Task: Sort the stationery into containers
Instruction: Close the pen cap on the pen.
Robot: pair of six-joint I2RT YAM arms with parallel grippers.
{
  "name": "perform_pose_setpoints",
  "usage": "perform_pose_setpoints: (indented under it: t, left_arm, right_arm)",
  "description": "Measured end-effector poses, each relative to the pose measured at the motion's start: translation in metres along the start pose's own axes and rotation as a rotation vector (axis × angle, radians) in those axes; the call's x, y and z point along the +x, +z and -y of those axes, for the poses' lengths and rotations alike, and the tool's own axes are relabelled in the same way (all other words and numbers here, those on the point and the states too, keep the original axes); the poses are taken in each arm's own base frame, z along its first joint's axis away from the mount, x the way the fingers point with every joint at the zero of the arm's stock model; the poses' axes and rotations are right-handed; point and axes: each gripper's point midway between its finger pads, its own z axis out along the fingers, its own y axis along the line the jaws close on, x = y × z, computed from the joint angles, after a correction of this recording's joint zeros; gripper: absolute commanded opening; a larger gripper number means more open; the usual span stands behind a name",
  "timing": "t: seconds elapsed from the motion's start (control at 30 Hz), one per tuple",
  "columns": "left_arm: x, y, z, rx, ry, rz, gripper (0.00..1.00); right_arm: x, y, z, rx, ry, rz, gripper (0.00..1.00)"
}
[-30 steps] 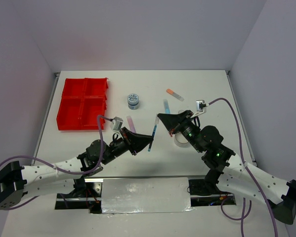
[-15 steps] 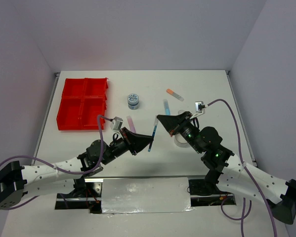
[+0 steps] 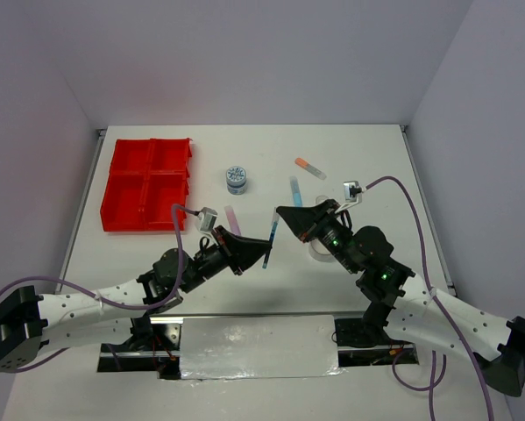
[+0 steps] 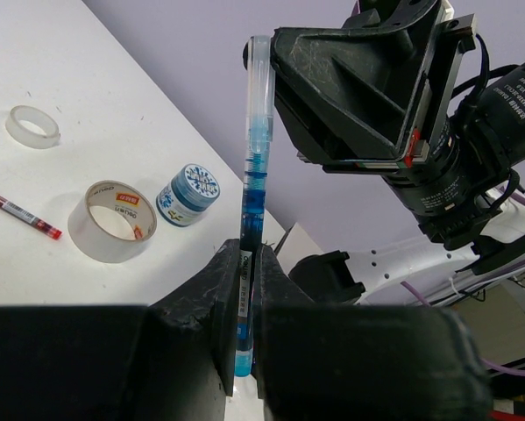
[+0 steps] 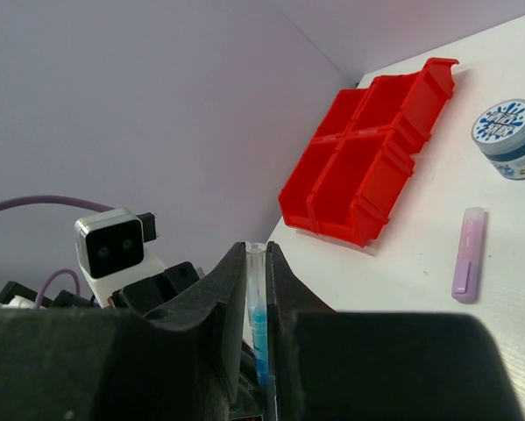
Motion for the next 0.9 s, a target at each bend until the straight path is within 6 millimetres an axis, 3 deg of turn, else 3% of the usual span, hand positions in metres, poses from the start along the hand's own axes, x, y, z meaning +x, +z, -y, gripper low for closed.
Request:
perform_pose_setpoints:
  t: [0.6,0.9]
  left_arm:
    - [-0.0045,-0.0036,0.0013,-0.003,0.011,0.008,0.00]
    - [-0.0015,-0.0084,-0.0014,0.000,0.098,-0.019,0.00]
  right_arm:
    - [0.0031,0.0000,-0.0032,-0.012,-0.014,-0.007,0.00]
    - [0.0099,0.0022,-0.0019,-0.012,-0.023,-0.034,0.00]
